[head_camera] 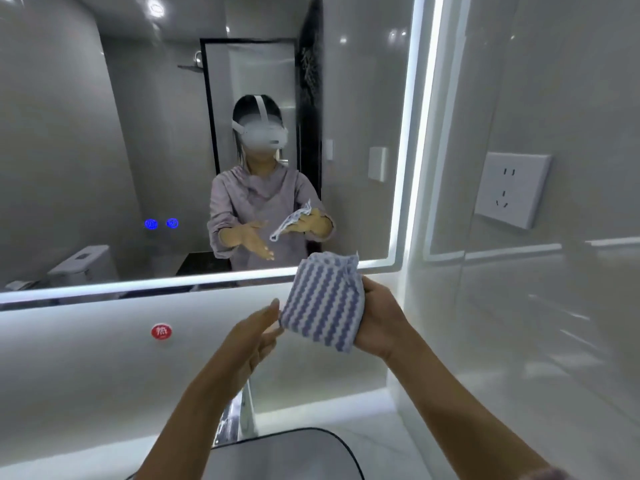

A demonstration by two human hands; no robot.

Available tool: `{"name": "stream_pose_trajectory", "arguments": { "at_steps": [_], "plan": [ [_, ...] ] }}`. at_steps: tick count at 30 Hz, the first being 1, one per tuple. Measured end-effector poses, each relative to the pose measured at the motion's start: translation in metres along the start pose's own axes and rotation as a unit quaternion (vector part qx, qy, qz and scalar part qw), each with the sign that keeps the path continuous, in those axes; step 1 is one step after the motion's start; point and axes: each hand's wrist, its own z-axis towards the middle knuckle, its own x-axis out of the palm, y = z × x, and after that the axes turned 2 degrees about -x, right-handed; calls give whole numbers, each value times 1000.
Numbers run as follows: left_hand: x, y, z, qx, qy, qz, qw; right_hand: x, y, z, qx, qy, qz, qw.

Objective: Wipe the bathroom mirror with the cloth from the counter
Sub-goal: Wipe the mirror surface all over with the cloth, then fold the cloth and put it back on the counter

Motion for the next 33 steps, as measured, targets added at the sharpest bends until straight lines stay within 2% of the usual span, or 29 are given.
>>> {"name": "stream_pose_trajectory", "arguments": {
  "at_steps": [8,16,18,25,33],
  "plan": [
    [11,31,-44,-18,2,-42,999,-13,-53,-38,83,70,79,991],
    [6,47,-63,-58,-19,-58,996,-21,-71,-53,65,-44,-72,994],
    [4,50,-65,-57,-33,-67,996,-16,-72,-57,47,-46,-109,992],
    [2,51,-70,-42,-40,-87,994,-25,-75,-61,-33,-136,-210,968],
    [3,52,-76,-30,-7,-110,993,-27,-59,-60,-32,-141,-234,962]
  ]
}}
